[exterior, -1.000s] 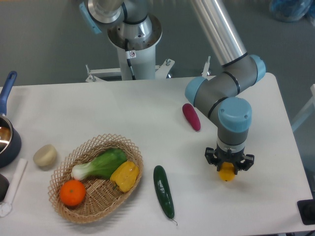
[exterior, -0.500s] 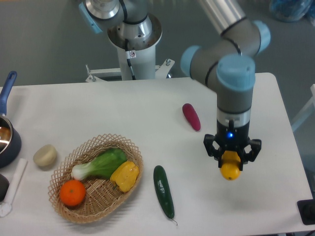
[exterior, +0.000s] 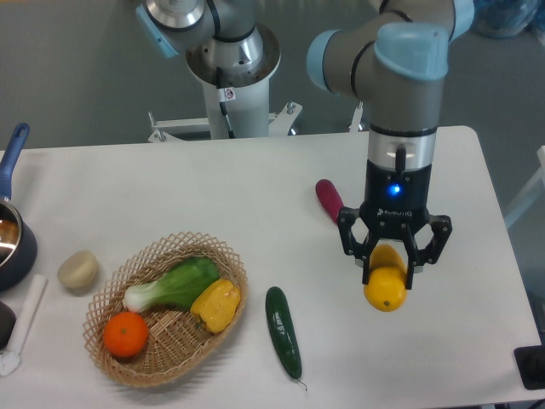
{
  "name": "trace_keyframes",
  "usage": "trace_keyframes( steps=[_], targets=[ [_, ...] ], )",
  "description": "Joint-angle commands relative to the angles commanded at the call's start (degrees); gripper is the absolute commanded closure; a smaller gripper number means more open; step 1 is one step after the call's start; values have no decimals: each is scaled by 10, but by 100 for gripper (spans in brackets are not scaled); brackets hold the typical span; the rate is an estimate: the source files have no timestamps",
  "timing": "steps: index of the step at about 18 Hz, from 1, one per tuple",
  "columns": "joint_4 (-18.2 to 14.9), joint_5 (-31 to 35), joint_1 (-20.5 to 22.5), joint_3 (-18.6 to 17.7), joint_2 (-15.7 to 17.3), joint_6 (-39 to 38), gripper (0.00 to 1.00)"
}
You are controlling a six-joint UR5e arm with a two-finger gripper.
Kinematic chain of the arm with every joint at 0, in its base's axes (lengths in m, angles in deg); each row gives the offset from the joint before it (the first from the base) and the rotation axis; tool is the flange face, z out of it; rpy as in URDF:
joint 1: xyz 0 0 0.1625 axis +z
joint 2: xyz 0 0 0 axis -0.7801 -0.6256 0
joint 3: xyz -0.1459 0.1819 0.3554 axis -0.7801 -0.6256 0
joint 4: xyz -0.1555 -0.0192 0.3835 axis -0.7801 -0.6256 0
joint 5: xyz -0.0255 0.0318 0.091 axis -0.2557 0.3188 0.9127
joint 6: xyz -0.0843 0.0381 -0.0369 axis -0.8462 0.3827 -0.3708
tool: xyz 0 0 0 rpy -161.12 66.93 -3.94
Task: Pick up the mango from the table
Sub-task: 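Lift the grasped mango up off the table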
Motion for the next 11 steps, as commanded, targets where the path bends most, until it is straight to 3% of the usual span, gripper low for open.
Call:
trace_keyframes(
  steps=[11],
  targets=[
    [0,0,6,-1,6,2,55]
  ],
)
